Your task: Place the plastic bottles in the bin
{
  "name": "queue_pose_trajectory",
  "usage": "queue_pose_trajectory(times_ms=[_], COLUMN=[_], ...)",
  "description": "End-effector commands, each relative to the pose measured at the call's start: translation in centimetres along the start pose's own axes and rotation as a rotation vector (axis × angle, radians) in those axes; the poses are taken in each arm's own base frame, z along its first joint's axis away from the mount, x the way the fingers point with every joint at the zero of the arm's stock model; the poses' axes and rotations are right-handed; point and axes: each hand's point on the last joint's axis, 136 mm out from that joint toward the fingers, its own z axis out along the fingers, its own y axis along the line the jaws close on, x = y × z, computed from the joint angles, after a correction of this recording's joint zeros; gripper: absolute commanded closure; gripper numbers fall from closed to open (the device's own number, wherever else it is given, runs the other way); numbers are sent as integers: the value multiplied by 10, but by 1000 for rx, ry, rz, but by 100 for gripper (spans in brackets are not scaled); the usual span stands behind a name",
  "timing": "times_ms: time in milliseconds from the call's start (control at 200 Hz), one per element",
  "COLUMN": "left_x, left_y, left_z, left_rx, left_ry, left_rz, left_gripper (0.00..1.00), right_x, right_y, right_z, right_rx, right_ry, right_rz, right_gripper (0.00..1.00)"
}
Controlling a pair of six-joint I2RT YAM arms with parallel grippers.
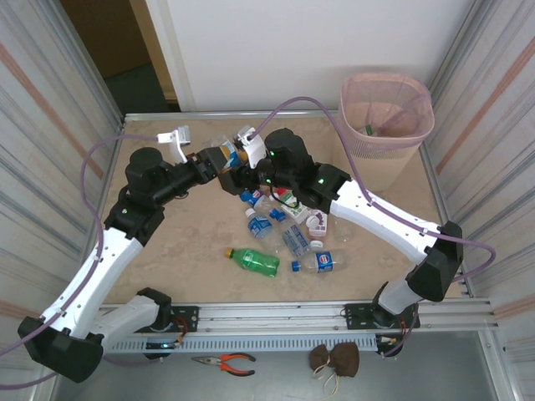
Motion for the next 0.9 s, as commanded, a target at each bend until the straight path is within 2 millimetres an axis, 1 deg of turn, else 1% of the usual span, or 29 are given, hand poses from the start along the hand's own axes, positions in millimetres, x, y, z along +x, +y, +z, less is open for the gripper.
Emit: queue_pose_trajectory(times_ms=[0, 150, 336, 481, 571, 656, 822, 892], left_x=[-17, -17, -19, -24, -26, -25, -22, -20], left_y=[-24, -23, -23, -24, -23, -22, -14, -12], left_z=[-6, -7, -9, -16, -21, -25, -33, -36], left_rx=[71, 69, 59, 38, 20, 0, -53, -69], left_ry=[-45, -47, -59, -84, -99, -100, -93, -89], left_rz=[22, 22, 20, 43, 63, 83, 137, 162], left_gripper=[53, 50, 35, 31, 28, 20, 16, 15], right_x=[-17, -20, -23, -27, -30, -33, -43, -48], right_y=[1, 2, -1, -10, -22, -35, -65, -83], right_z=[-5, -6, -10, -17, -25, -35, -61, -76], right_rx=[-13, -16, -7, 17, 43, 77, 151, 192], right_ry=[-46, -52, -58, -63, -67, -67, -74, -81], right_rz=[7, 13, 20, 26, 34, 40, 44, 53], right_gripper=[33, 38, 41, 41, 42, 41, 41, 41])
